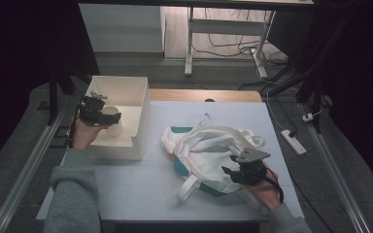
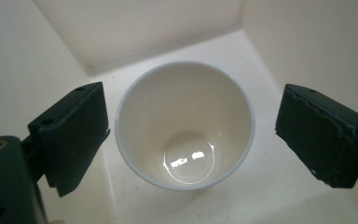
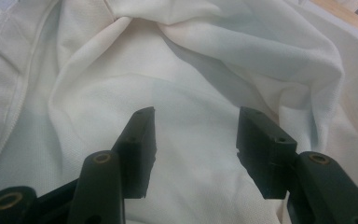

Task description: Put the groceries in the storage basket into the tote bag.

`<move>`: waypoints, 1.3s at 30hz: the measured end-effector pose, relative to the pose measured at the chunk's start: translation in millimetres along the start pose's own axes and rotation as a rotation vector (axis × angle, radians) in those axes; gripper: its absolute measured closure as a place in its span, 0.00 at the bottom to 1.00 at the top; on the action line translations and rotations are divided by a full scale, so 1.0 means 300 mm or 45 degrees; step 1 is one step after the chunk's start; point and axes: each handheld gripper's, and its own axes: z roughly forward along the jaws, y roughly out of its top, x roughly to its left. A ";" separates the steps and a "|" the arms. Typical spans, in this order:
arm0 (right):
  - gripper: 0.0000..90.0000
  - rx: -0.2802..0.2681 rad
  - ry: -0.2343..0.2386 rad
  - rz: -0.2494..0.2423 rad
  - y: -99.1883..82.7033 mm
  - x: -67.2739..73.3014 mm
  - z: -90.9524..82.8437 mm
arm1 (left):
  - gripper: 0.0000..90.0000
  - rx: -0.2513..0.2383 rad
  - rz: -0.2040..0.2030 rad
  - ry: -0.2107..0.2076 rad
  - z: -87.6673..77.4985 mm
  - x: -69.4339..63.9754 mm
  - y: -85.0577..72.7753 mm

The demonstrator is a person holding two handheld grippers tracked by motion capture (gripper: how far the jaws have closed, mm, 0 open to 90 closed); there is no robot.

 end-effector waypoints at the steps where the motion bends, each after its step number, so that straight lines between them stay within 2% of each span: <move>1: 0.53 0.000 0.000 -0.001 0.000 0.000 0.000 | 0.11 0.005 0.002 0.006 0.002 0.000 0.001; 6: 0.53 0.001 0.000 0.000 0.000 0.000 0.000 | 0.12 0.032 0.018 0.018 0.018 -0.007 0.003; 12: 0.53 0.001 0.000 -0.004 0.000 0.002 0.002 | 0.12 0.045 0.012 0.026 0.028 -0.010 0.007; 18: 0.53 0.002 -0.001 -0.006 0.000 0.003 0.003 | 0.12 0.074 0.028 0.070 0.045 -0.017 0.011; 30: 0.53 0.008 0.001 -0.006 -0.001 0.004 0.007 | 0.15 0.101 -0.022 0.011 0.086 -0.001 0.005; 32: 0.53 0.009 0.001 -0.005 -0.001 0.004 0.007 | 0.20 0.097 -0.024 -0.002 0.089 0.001 0.003; 39: 0.53 0.007 -0.003 -0.006 -0.002 0.004 0.008 | 0.21 0.092 -0.012 -0.010 0.085 -0.002 0.004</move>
